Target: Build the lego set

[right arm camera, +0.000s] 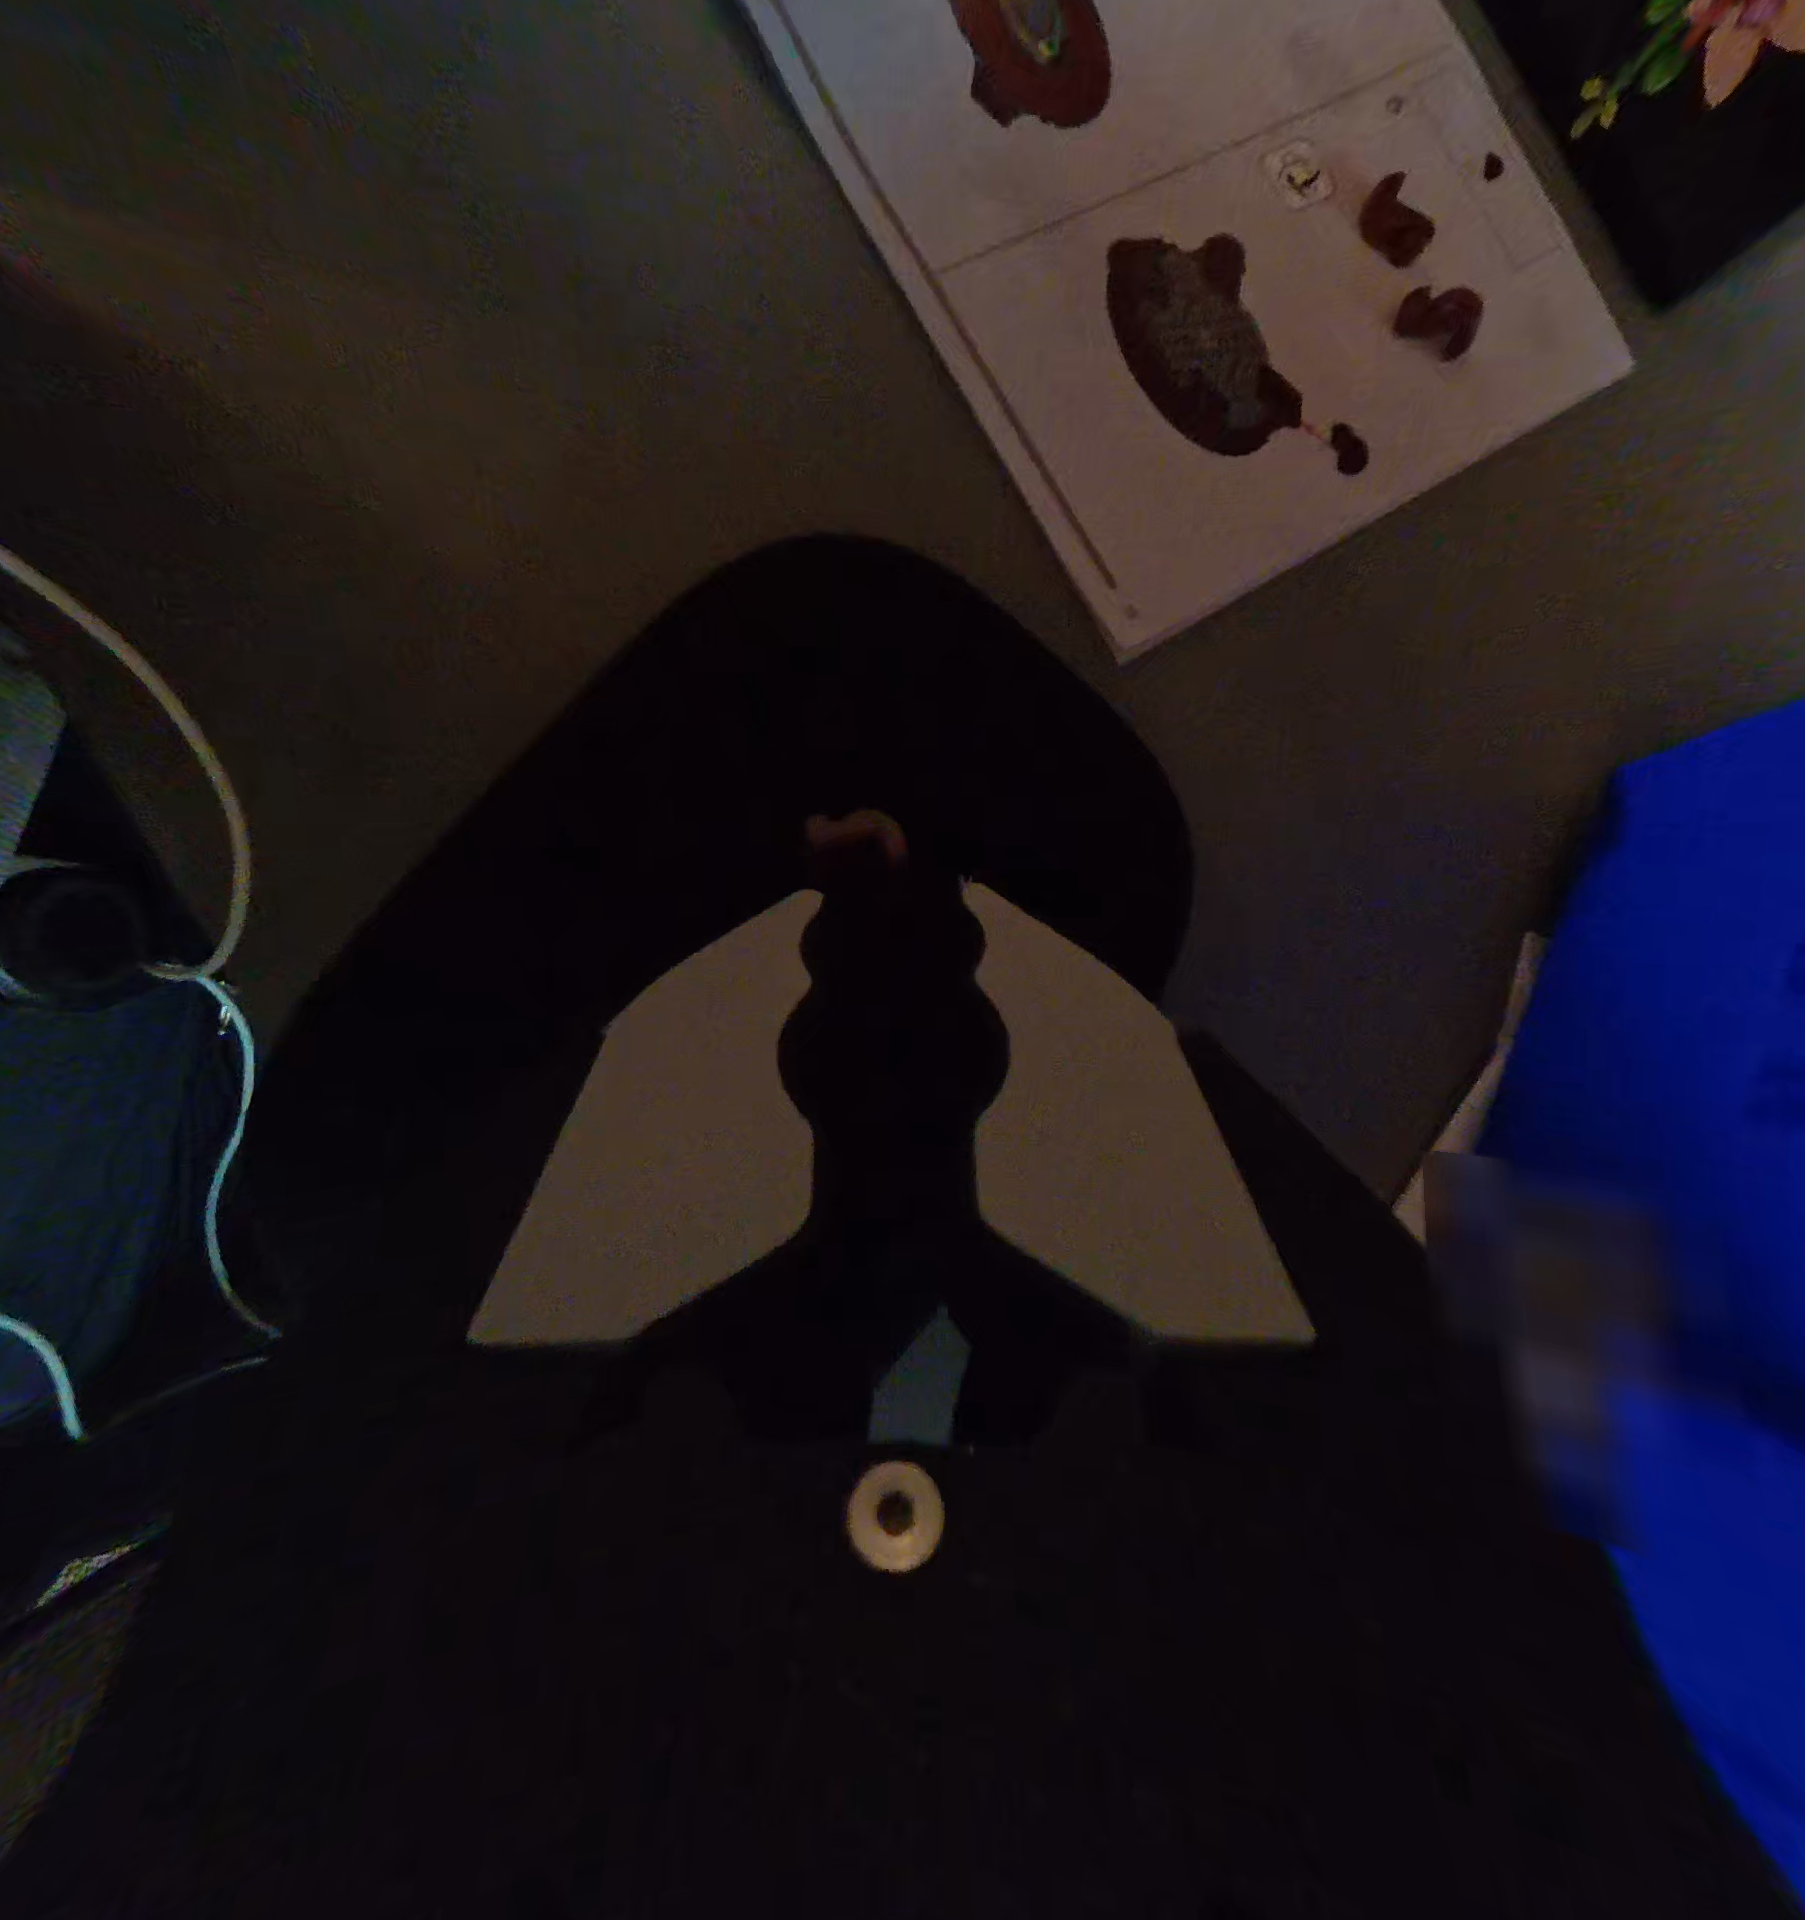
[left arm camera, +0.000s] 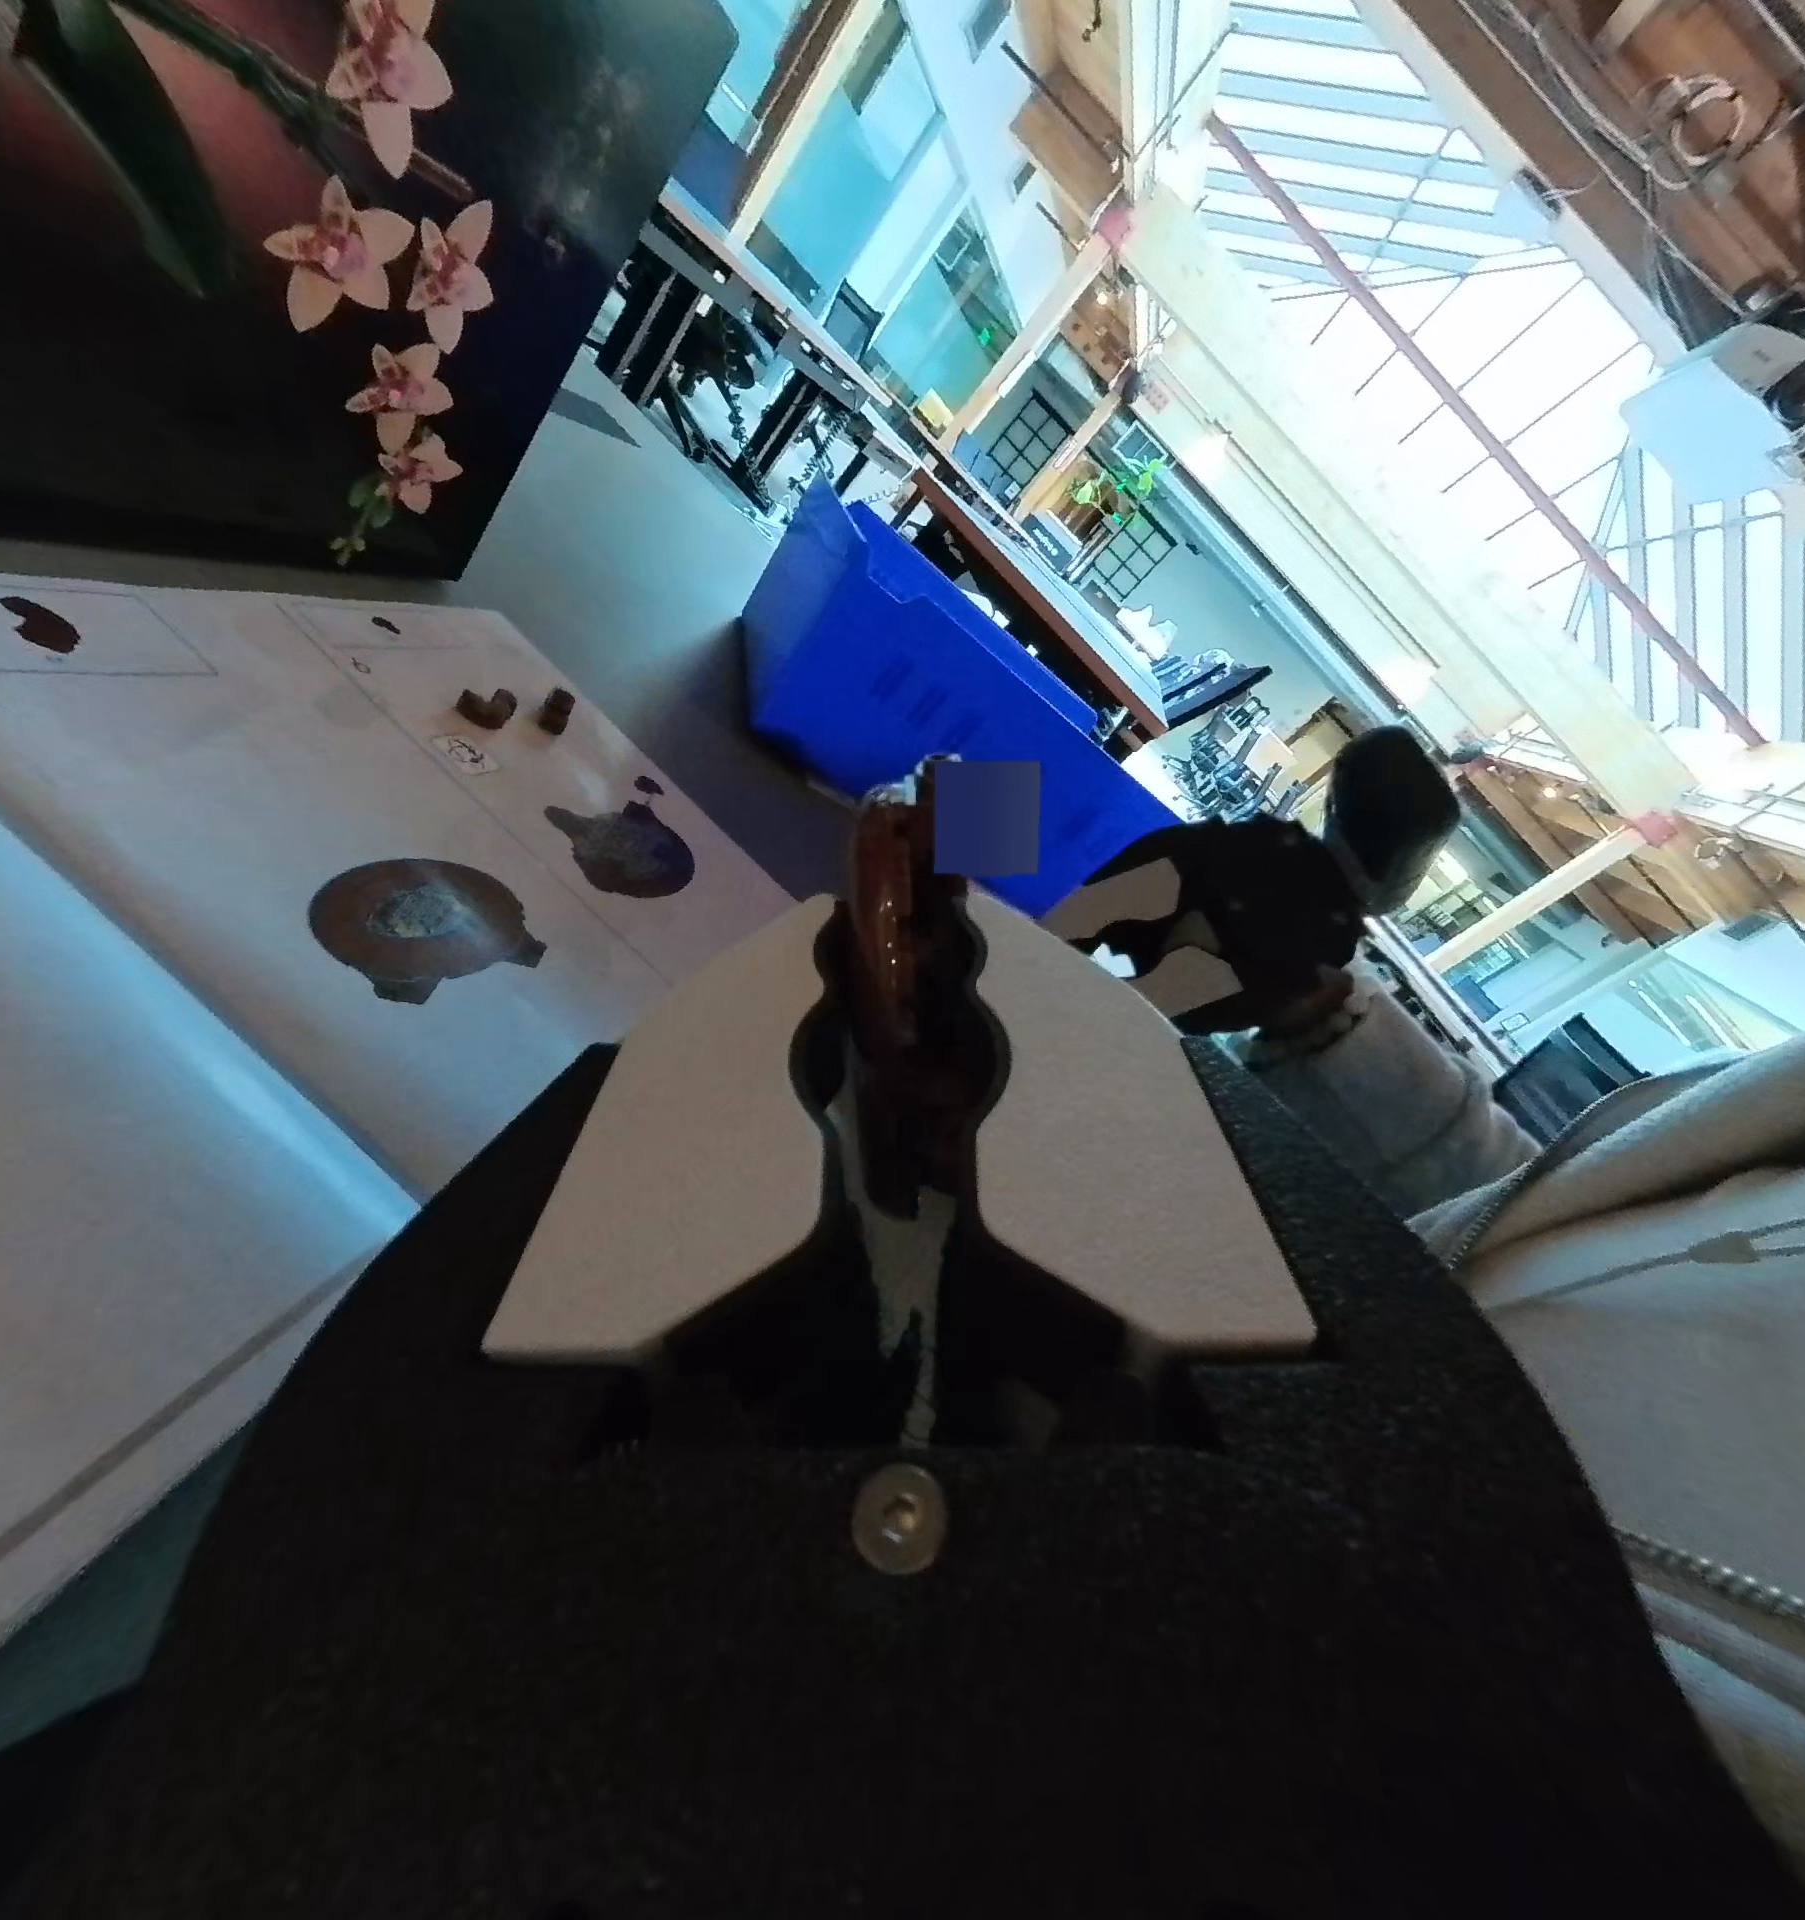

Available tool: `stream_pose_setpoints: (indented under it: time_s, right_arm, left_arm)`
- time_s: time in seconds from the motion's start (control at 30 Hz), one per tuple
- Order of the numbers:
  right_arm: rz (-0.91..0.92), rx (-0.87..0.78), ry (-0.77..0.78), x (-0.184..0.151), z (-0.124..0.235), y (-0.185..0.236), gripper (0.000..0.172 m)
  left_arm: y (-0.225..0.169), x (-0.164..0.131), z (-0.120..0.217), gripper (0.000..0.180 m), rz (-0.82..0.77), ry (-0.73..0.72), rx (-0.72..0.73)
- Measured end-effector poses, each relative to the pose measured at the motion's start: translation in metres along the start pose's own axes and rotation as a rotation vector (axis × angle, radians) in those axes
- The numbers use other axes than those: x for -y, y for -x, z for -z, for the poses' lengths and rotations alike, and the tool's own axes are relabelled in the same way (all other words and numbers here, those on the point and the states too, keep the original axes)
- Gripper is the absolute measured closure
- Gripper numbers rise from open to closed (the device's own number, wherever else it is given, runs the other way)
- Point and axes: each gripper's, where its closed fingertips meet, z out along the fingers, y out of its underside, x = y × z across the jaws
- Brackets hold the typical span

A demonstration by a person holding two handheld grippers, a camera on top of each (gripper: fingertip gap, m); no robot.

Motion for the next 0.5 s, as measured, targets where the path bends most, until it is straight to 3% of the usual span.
stream_pose_setpoints:
  time_s: [0.1, 0.2, 0.4, 0.5]
  right_arm:
    - [-0.080, -0.001, -0.028, 0.003, 0.007, -0.001, 0.160]
    - [-0.336, 0.006, -0.057, 0.001, 0.010, 0.001, 0.163]
    - [-0.676, 0.071, -0.087, -0.002, 0.003, 0.020, 0.155]
    - [-0.759, 0.044, -0.132, 0.006, -0.005, 0.020, 0.156]
  left_arm:
    - [0.000, -0.001, 0.001, 0.164, 0.000, -0.002, 0.001]
    - [0.001, 0.000, 0.001, 0.164, 0.007, -0.011, -0.006]
    - [0.000, 0.001, 0.002, 0.164, 0.024, -0.010, -0.028]
    - [-0.001, 0.001, 0.002, 0.164, 0.034, -0.008, -0.043]
